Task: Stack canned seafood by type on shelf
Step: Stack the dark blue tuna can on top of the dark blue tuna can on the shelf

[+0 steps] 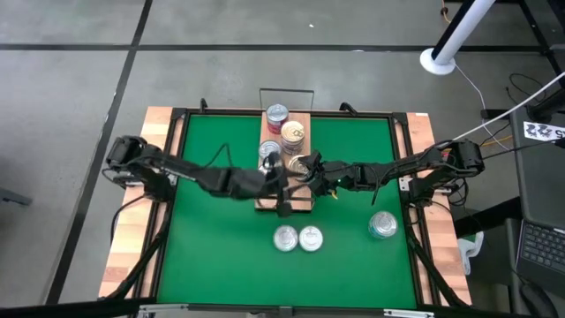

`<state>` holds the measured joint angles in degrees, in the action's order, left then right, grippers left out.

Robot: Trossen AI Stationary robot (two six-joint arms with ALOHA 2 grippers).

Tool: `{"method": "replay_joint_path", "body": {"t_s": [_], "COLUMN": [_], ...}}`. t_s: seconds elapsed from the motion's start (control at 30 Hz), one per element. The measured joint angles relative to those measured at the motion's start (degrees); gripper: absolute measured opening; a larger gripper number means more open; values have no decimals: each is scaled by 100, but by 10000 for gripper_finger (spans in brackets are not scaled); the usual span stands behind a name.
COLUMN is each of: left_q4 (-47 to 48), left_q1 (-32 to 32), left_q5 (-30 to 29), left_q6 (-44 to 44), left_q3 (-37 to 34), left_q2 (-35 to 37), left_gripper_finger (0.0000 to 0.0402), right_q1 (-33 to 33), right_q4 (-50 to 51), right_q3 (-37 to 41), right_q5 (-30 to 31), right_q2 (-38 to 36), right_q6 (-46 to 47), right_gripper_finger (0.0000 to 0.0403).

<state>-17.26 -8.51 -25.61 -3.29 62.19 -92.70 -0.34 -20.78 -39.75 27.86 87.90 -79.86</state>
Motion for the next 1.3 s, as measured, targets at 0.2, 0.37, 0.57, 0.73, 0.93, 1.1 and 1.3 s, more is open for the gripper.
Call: {"method": "replay_joint_path", "body": {"t_s": [0.2, 0.37, 0.57, 0.73, 0.93, 1.1, 1.3], "left_q4": [779, 2123, 3180, 3133, 3119, 3097, 2851], "left_q1": [702, 1288, 1870, 2018, 2146, 2169, 2168], "left_q5": [1121, 1329, 2095, 2690, 2826, 2963, 3180], "left_q6": [0, 750, 2941, 3885, 4415, 4759, 4994], "left_q3": [0, 0, 0, 0, 0, -4, -9], "left_q2": [354, 830, 801, 423, 213, 157, 34], "left_gripper_finger": [124, 124, 124, 124, 124, 124, 124], "right_q1": [-2, -4, -4, -4, -4, -4, -4], "right_q4": [0, -2, -4, -9, -11, -9, -11], "right_q3": [0, 0, -2, -4, -4, -4, -7], "right_q5": [0, 0, 0, 2, -2, -3, -9], "right_q2": [-2, -4, -4, -4, -4, -4, -7], "right_q6": [5, 5, 7, 7, 7, 7, 7], "right_gripper_finger": [280, 280, 280, 280, 280, 280, 280]}}
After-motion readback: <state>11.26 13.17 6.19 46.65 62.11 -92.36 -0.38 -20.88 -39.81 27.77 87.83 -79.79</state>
